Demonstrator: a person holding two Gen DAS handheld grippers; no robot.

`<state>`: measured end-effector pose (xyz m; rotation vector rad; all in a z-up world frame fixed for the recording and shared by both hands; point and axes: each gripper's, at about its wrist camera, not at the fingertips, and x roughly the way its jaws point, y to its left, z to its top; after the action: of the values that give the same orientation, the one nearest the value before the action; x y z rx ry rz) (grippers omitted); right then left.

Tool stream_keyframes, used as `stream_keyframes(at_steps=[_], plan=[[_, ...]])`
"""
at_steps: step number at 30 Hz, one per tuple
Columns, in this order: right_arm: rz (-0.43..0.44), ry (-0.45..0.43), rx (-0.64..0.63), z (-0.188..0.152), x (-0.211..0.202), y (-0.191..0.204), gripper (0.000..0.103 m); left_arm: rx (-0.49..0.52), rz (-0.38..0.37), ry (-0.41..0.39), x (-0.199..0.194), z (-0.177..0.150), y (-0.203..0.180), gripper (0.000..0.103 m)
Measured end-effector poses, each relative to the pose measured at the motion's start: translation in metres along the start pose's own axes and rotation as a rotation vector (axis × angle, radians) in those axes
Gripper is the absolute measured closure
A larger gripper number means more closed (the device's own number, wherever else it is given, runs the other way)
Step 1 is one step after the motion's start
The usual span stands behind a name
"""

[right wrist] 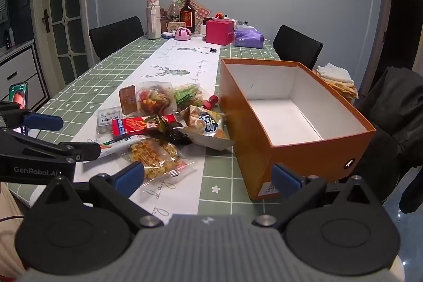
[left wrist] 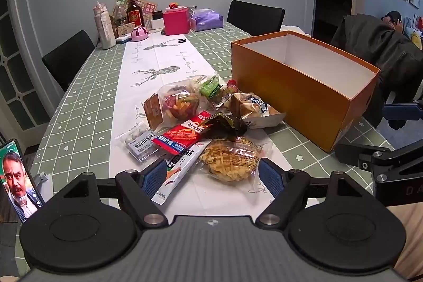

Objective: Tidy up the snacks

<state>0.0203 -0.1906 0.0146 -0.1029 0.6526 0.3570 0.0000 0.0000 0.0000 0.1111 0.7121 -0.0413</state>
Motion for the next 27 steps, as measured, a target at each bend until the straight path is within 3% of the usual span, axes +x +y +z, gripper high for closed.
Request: stream_keyframes(at_steps=[27], plan=[[-0.001,0.014,-0.011,-0.0003,0.0016,0.0001,0.003,-0.029,0.009,-0.005,-0.0022,-0.0006,0.0056,0.011]])
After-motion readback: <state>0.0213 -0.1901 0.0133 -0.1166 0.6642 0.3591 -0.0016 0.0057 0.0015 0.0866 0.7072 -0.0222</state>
